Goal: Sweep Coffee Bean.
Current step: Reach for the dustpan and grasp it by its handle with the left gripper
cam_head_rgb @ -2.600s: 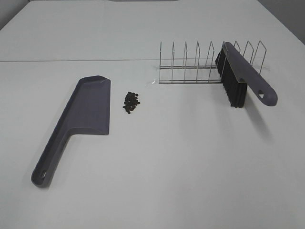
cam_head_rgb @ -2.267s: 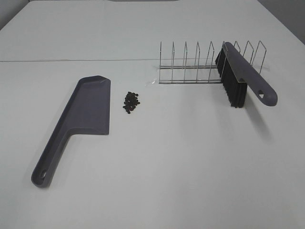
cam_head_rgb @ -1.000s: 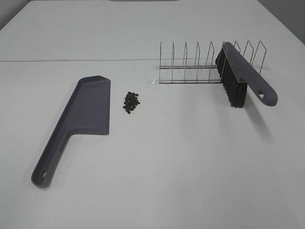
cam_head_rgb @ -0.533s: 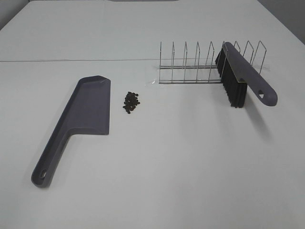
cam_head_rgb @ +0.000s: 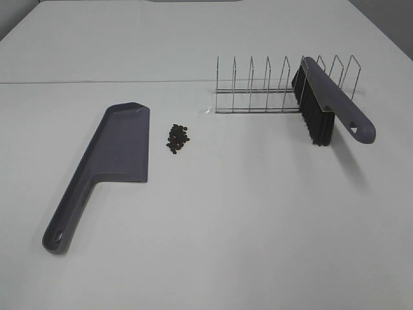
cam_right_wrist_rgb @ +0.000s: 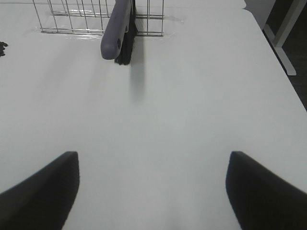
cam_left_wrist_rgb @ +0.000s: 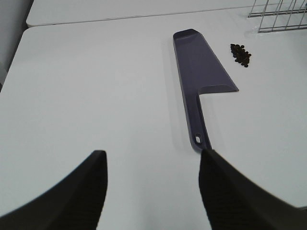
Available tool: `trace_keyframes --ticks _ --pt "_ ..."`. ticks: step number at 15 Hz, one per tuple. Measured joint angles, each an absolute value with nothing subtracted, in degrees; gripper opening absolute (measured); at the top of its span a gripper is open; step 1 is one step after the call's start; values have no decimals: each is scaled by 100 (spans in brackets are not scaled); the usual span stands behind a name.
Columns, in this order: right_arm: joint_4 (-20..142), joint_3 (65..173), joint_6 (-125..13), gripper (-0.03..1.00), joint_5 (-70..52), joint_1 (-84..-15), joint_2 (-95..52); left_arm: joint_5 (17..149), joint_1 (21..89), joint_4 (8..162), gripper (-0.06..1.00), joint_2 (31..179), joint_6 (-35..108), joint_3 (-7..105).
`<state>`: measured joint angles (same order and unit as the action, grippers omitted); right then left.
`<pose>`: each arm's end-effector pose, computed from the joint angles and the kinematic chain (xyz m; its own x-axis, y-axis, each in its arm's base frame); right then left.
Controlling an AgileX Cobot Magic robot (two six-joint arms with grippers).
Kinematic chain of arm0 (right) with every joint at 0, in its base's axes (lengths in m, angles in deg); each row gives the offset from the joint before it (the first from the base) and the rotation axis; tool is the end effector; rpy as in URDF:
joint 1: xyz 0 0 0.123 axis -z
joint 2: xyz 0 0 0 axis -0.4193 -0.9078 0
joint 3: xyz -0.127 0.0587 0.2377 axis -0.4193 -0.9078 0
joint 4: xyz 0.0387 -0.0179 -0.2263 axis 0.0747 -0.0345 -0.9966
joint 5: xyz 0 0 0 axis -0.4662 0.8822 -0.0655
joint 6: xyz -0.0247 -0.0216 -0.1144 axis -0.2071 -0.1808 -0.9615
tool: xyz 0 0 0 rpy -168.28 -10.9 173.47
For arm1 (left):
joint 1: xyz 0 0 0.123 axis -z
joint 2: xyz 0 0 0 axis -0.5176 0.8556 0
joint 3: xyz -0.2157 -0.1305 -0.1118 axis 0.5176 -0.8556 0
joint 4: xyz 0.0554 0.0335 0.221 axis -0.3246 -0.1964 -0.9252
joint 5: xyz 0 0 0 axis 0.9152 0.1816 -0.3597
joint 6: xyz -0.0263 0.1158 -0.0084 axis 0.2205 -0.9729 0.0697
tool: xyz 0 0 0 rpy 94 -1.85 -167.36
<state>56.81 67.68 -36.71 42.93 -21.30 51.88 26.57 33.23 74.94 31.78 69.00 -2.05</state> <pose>0.0087 0.0069 0.2544 -0.4526 -0.0073 -0.8917 -0.0105 0.9999 -0.0029 0.0099 -0.0067 0.2554 -0.4437 0.0156 -0.8960 0.0832 0.9962 -0.0238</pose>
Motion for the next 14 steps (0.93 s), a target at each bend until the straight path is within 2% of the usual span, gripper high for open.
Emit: trace_keyframes --ticks 14 --pt "5681 6768 -3671 79 4293 -2130 5188 2657 3323 7425 56 3178 6900 -205"
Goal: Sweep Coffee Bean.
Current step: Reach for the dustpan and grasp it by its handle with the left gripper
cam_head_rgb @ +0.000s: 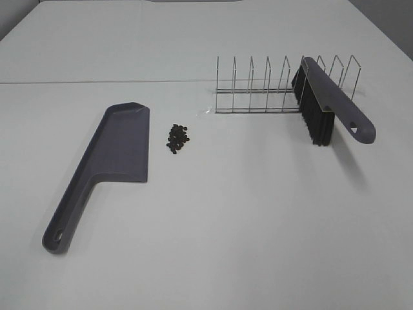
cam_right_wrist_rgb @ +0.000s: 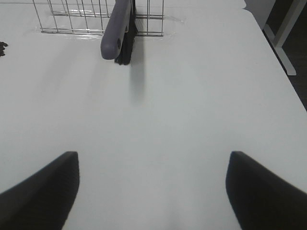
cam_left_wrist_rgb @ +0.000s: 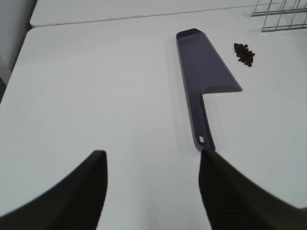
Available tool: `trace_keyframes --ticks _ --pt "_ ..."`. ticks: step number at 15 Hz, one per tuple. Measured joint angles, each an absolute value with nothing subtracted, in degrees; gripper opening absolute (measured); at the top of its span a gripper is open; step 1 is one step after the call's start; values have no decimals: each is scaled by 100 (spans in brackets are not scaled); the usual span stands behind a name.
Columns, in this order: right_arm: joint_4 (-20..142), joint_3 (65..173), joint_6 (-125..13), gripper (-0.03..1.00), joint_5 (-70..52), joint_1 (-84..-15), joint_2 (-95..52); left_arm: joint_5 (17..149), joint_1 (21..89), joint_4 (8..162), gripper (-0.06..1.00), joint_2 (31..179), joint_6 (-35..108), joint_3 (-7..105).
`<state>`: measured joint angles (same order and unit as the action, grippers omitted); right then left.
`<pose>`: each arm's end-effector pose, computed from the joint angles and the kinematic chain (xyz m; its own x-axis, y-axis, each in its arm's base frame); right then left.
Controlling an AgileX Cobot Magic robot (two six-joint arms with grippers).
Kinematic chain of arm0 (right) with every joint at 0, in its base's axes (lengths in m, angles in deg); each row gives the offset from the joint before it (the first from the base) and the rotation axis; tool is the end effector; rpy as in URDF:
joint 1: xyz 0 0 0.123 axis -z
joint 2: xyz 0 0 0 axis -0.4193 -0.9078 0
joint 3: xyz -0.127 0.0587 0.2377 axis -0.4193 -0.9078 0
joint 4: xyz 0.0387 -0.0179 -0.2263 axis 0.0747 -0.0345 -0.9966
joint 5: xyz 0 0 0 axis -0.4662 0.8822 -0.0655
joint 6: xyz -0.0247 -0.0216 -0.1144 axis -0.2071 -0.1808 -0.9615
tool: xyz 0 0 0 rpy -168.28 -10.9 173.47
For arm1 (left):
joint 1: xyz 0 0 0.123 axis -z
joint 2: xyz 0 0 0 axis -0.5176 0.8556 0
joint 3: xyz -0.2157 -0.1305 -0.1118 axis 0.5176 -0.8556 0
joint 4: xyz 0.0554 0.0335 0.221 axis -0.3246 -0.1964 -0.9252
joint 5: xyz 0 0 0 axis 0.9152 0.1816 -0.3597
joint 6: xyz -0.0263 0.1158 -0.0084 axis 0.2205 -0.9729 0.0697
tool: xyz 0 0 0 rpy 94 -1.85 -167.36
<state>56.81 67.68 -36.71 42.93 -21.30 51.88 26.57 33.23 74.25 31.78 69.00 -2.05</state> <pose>0.0087 0.0069 0.2544 -0.4526 -0.0073 -0.8917 -0.0105 0.9999 -0.0029 0.0099 -0.0054 0.2553 -0.4435 0.0216 -0.8960 0.0765 0.9970 -0.0139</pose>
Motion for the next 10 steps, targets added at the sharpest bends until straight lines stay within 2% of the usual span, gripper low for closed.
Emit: trace_keyframes --ticks 7,10 --pt "5681 6768 -3671 79 4293 -2130 5188 2886 3323 7425 56 3281 6900 -119" --pt "5681 6768 -3671 79 4293 -2130 5188 4009 3323 7591 56 4003 6900 -90"
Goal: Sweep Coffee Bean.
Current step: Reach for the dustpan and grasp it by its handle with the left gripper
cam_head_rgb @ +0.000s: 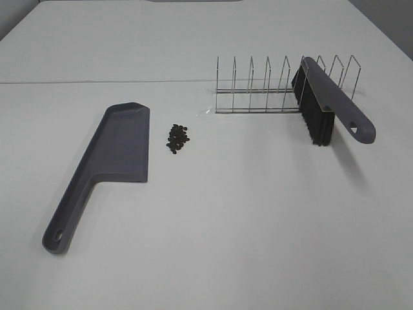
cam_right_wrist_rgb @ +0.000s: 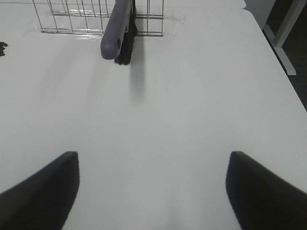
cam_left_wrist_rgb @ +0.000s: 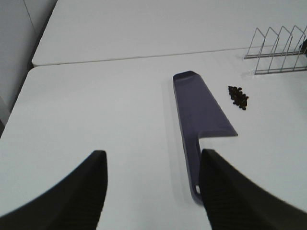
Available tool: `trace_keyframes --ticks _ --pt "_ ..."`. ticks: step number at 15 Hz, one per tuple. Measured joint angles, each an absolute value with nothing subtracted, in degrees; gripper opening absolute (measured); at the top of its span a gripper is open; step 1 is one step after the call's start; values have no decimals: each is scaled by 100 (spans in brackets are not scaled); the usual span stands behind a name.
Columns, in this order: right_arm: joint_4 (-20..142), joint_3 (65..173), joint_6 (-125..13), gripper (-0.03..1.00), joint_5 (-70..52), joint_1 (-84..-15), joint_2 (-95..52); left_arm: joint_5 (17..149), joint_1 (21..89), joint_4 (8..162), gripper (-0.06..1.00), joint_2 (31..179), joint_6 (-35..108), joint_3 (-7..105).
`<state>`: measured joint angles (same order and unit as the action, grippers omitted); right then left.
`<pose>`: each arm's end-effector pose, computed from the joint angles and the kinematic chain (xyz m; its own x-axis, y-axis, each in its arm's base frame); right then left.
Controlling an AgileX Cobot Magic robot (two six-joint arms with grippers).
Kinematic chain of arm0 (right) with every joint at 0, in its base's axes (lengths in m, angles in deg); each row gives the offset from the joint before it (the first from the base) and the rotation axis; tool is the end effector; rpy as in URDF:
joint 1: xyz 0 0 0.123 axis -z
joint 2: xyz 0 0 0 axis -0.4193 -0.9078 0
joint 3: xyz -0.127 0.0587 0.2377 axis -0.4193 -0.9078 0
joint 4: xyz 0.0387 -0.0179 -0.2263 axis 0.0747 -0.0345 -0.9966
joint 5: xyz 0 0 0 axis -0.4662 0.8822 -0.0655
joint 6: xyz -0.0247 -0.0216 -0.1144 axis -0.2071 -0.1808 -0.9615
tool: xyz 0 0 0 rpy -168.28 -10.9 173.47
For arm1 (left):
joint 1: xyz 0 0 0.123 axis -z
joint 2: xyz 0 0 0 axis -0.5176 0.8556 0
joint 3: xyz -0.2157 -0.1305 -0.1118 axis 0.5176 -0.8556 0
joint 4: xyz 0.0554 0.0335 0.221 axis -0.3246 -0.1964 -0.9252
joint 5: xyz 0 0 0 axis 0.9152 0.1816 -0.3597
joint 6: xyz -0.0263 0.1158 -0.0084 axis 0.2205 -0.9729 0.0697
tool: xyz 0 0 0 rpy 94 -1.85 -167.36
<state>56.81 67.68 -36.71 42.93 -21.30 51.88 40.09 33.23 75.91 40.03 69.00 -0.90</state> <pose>0.0087 0.0069 0.2544 -0.4526 -0.0073 -0.8917 -0.0105 0.9999 -0.0029 0.0402 -0.0082 0.2835 -0.3421 -0.0112 -0.9396 0.0812 0.9958 -0.0414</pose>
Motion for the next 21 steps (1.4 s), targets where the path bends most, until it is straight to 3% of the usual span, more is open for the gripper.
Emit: trace_keyframes --ticks 4,11,14,16,18,21 --pt "5681 6768 -3671 79 4293 -2130 5188 5178 3323 7700 56 6484 6917 127" --pt "5681 6768 -3671 79 4293 -2130 5188 4571 3323 7711 64 10890 6917 2511" --pt "5681 6768 -3671 79 4293 -2130 5188 4072 3329 7740 65 11904 6917 3347" --pt "5681 6768 -3671 79 4293 -2130 5188 3814 3375 7797 75 12626 6974 3657" --pt "5681 6768 -3671 79 4293 -2130 5188 3706 3530 7803 78 12913 7072 3651" --pt "5681 6768 -3671 79 4293 -2130 5188 3677 4160 7803 78 13331 7238 3651"
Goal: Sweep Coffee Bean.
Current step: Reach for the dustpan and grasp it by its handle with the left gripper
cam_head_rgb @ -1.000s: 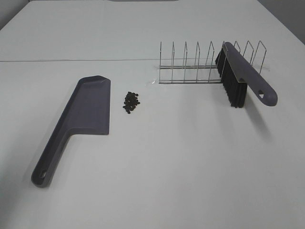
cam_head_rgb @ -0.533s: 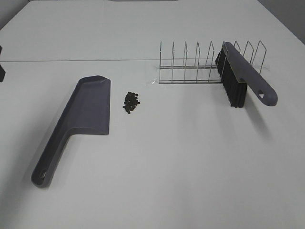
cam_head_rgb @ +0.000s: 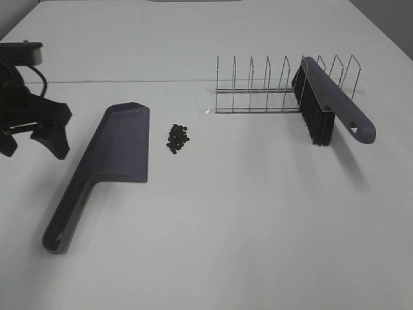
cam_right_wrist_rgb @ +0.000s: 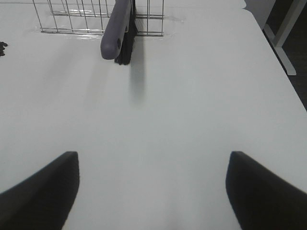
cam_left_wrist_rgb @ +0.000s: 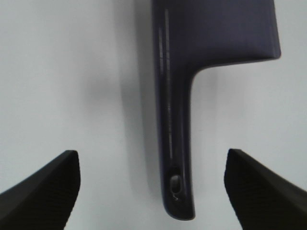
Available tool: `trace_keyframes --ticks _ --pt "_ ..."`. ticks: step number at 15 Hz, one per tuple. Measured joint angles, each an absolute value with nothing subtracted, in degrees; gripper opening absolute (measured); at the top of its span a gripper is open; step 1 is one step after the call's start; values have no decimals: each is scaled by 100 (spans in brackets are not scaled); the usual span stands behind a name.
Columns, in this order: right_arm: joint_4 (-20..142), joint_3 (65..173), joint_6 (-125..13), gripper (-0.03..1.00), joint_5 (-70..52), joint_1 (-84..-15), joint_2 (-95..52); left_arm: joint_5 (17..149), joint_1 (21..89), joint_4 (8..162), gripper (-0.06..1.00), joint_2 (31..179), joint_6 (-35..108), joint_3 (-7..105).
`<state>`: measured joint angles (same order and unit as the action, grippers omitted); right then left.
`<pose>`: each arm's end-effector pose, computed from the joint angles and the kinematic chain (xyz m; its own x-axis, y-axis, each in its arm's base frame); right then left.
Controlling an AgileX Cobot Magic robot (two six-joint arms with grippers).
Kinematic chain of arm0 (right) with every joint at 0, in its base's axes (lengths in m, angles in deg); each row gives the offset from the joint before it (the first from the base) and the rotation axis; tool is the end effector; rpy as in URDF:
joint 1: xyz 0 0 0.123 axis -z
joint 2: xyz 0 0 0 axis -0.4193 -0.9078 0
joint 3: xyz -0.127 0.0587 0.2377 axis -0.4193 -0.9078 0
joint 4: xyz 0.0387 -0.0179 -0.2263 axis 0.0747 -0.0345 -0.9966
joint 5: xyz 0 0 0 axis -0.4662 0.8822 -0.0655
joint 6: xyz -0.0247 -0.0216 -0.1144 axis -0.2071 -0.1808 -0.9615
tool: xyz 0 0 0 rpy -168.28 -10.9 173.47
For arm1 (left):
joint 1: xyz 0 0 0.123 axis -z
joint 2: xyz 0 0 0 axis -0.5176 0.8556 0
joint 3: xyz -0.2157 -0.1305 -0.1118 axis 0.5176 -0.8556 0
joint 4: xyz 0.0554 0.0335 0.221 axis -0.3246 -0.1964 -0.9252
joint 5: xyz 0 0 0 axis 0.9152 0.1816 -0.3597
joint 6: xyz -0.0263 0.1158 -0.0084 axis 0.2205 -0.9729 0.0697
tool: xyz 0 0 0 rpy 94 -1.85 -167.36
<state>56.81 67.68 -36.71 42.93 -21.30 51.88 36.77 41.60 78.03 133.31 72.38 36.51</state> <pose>0.0087 0.0069 0.2544 -0.4526 -0.0073 -0.8917 -0.0105 0.9999 -0.0029 0.3186 -0.0693 0.1763 -0.9805 0.0763 -0.1812 0.0965 0.9897 -0.1056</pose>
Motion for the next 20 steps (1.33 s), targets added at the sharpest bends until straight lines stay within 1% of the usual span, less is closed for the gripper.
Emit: trace_keyframes --ticks 3,4,8,12,14,17,18,19,20 --pt "5681 6768 -3671 79 4293 -2130 5188 3803 4802 7568 78 13795 7690 3663" --pt "5681 6768 -3671 79 4293 -2130 5188 3826 4888 7448 78 13950 7811 3663" --pt "5681 6768 -3671 79 4293 -2130 5188 4066 4922 7201 78 14419 8080 3668" --pt "5681 6768 -3671 79 4293 -2130 5188 4725 4922 7184 77 14729 8103 3668" --pt "5681 6768 -3671 79 4293 -2130 5188 5052 4922 7184 74 14975 8103 3668" --pt "5681 6768 -3671 79 4293 -2130 5188 5149 4922 7213 70 15136 8103 3737" --pt "5681 6768 -3671 79 4293 -2130 5188 5149 4922 7224 65 15153 8109 3754" --pt "5681 6768 -3671 79 4293 -2130 5188 5109 4928 7224 54 15164 8149 3771" --pt "5681 6768 -3671 79 4293 -2130 5188 5069 4928 7236 40 15170 8281 3783"
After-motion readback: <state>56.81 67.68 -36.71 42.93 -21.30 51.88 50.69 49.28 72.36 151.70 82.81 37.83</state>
